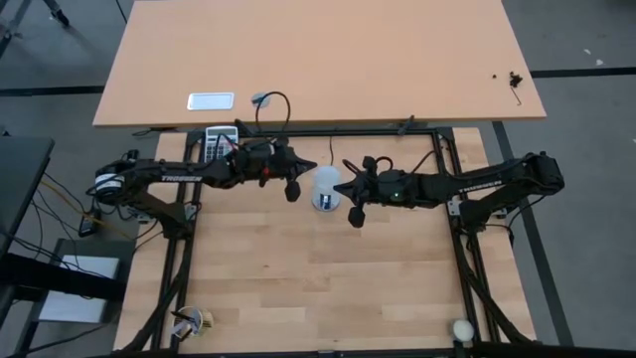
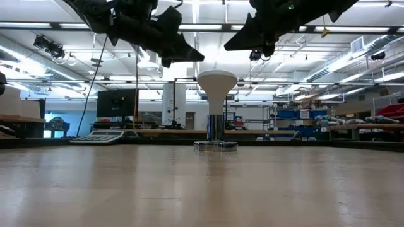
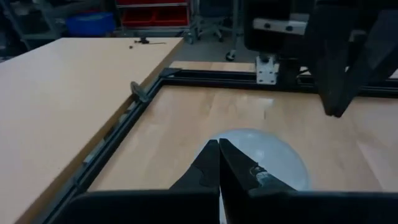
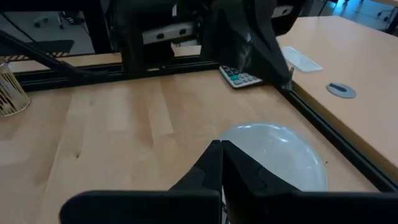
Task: Screw lightbulb
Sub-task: Remove the lightbulb from the lamp
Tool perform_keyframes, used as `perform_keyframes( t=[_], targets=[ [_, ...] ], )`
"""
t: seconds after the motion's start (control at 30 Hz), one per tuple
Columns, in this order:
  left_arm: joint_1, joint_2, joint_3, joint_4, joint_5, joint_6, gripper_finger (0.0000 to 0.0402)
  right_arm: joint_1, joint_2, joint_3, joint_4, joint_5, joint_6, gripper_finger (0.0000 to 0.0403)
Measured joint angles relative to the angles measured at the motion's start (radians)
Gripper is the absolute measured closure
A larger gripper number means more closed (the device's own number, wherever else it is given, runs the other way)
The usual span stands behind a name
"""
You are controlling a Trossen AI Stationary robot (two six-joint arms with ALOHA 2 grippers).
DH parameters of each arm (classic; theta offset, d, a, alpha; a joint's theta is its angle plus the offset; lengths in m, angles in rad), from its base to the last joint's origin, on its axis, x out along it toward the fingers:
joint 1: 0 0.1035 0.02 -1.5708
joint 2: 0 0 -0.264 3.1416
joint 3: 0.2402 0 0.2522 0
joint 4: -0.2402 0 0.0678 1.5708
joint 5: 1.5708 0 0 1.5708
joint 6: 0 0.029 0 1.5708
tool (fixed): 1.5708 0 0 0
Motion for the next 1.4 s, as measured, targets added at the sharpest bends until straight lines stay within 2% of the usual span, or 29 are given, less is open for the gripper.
perform_keyframes(
  t=[0.33,0.93,1.17,1.4],
  targets=[
    [-0.015,0.000,0.061,-0.049,0.076,0.006,0.0401,0.001,0.000,0.000,0.003,-0.002,0.002,0.0392],
    [-0.058,0.036,0.061,0.003,0.061,0.020,0.0401,-0.016,0.001,0.001,0.032,-0.015,-0.001,0.0392],
    [-0.058,0.084,0.061,0.022,0.061,0.004,0.0401,-0.016,0.001,0.060,-0.063,-0.016,-0.003,0.0392],
    [-0.059,0.089,0.061,0.034,0.042,0.002,0.0401,-0.028,0.001,0.085,-0.069,-0.017,0.004,0.0392]
  ],
)
